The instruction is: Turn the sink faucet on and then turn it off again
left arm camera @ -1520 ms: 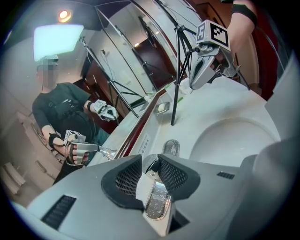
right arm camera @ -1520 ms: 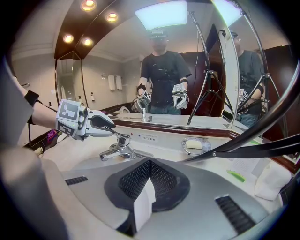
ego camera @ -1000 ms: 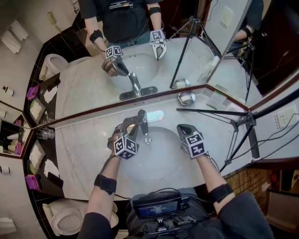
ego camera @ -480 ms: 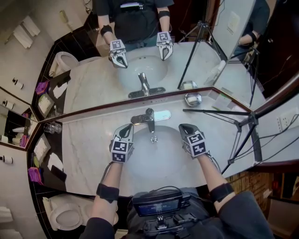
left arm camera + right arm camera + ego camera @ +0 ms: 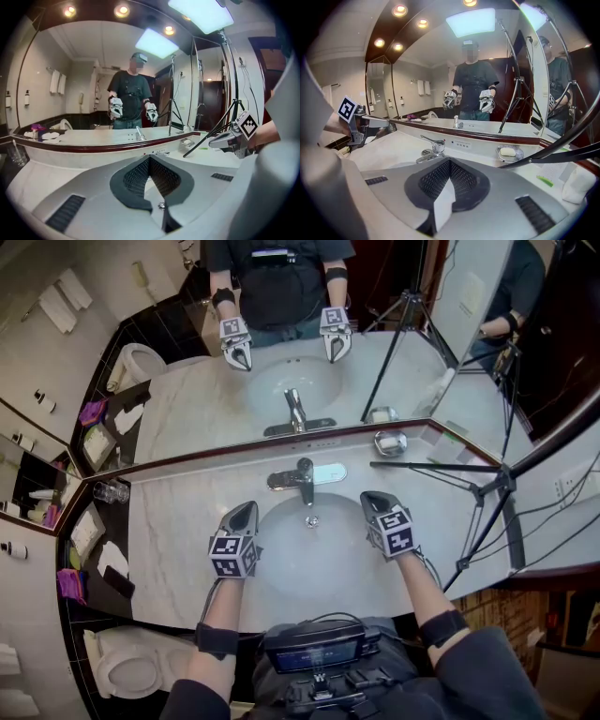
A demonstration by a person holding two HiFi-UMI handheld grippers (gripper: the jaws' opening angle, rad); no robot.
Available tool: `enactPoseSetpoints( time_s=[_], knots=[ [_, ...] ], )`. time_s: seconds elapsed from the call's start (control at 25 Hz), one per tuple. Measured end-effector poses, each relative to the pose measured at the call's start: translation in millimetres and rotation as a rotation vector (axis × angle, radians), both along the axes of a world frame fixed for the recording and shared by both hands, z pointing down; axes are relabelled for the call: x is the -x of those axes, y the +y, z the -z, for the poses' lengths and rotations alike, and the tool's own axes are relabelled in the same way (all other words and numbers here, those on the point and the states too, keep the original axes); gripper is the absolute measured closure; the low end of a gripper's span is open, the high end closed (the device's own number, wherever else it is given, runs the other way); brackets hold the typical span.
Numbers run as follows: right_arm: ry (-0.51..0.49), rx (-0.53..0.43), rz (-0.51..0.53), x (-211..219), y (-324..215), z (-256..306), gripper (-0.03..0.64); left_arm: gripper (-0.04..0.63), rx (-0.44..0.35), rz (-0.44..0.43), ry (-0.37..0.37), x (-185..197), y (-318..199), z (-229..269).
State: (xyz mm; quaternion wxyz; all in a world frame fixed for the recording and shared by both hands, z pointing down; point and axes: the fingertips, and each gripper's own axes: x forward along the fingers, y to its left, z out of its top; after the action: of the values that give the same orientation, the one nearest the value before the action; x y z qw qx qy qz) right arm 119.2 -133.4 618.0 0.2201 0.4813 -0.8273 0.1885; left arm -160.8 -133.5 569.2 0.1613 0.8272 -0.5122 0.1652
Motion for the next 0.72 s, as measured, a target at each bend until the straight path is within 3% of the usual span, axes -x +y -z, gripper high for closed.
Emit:
enactPoseSetpoints(
  time_s=[0.12,0.36,0.6,0.72],
  knots=[
    [0.0,-0.002,0.0,0.2,1.5,1.2,0.598,0.594,0.012,0.04,0.039,8.5,5.7,0.1],
    [0.0,-0.003,-0.002,-0.7,3.0,2.4,0.598,0.593,0.007,0.049,0.005,13.2,9.9,-4.0],
    [0.004,0.001,-0.007,-2.5,3.7,1.0,0.598,0.592,-0.044,-0.005,-0.098,3.7,1.1,-3.8],
    [0.004,0.006,-0.012,-4.1,2.3,-0.4,0.598,0.549,-0.067,-0.061,-0.159,-8.0,-8.2,-3.4]
  ],
)
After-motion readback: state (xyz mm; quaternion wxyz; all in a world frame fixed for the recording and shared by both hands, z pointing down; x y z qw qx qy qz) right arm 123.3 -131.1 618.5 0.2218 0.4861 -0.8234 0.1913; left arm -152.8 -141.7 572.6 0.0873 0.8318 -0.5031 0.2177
